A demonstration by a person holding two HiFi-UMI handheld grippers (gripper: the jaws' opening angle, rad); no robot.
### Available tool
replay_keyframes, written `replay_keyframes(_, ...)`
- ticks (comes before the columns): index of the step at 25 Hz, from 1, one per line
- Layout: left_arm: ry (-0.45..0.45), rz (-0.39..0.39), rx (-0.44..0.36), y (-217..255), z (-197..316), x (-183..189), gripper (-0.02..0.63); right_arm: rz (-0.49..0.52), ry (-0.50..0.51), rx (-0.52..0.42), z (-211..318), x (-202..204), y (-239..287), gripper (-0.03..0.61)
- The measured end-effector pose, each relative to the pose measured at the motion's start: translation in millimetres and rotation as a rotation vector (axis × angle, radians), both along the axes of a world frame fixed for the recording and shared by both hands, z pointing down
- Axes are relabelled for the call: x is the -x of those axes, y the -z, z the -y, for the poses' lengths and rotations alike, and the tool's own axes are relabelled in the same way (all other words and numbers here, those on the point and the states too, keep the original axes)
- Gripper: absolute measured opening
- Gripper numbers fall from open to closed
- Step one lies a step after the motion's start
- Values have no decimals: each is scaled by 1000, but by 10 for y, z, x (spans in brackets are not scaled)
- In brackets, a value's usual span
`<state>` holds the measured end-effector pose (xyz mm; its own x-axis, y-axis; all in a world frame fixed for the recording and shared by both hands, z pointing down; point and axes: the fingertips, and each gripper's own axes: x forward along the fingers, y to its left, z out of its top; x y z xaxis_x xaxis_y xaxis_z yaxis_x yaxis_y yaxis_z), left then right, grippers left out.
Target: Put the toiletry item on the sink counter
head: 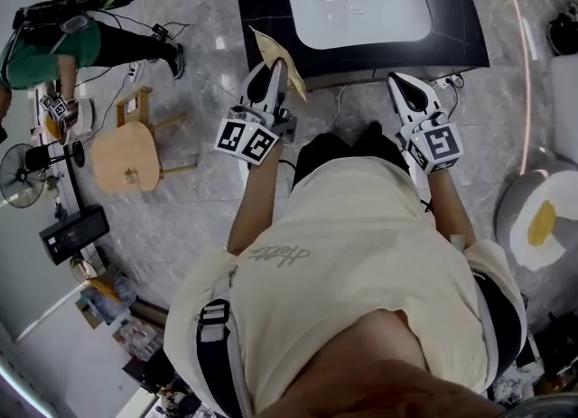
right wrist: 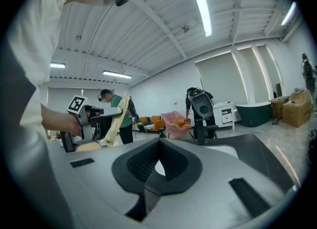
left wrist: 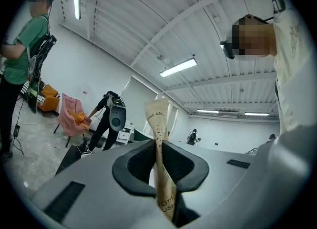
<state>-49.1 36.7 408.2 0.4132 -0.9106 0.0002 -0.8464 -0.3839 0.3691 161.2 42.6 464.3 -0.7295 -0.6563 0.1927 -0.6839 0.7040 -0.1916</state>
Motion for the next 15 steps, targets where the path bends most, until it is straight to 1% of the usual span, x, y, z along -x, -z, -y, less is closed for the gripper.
replay_keyframes(3, 13, -1, 20, -76, 47, 166, 40, -20, 15, 42, 86, 160, -114, -6)
replay_keyframes(5, 22, -4, 25, -121, 94, 325, 40, -29, 35, 44, 140, 320, -102, -6)
replay_keyframes(9, 37, -37, 25, -217, 378, 665, 40, -68, 42, 3, 388, 621, 71, -6)
replay_keyframes(11, 22, -33, 24, -247, 524, 855, 40, -66, 34, -11, 477, 807, 170, -6)
replay_keyframes(15, -13, -57, -24, -194, 1052, 1034, 40, -105, 32, -34, 852, 1031, 219, -6)
